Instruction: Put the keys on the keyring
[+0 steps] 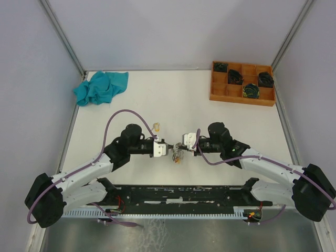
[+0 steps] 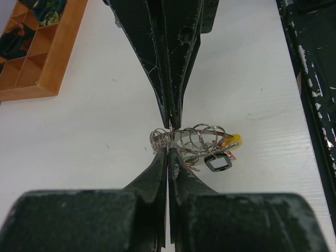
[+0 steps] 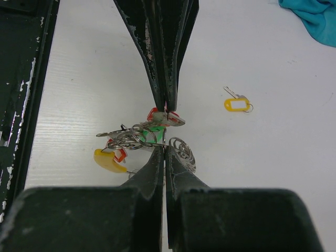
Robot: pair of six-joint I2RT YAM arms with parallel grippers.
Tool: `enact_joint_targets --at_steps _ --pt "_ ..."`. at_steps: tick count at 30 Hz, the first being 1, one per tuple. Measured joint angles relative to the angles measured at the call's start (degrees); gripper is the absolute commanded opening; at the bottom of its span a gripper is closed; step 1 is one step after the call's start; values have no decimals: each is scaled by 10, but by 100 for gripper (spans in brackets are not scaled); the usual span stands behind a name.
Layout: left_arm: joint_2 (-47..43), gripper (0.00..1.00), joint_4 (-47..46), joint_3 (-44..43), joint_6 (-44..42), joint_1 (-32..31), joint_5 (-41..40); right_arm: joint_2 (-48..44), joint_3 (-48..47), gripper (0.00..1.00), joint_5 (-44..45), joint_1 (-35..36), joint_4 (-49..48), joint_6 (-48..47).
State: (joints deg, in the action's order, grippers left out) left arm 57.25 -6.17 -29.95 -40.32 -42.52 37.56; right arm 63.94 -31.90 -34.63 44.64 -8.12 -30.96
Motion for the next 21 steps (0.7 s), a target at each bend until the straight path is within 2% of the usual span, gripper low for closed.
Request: enact_joint_targets --at_steps 21 --pt "16 3 0 0 10 0 0 0 2 1 7 7 -15 -6"
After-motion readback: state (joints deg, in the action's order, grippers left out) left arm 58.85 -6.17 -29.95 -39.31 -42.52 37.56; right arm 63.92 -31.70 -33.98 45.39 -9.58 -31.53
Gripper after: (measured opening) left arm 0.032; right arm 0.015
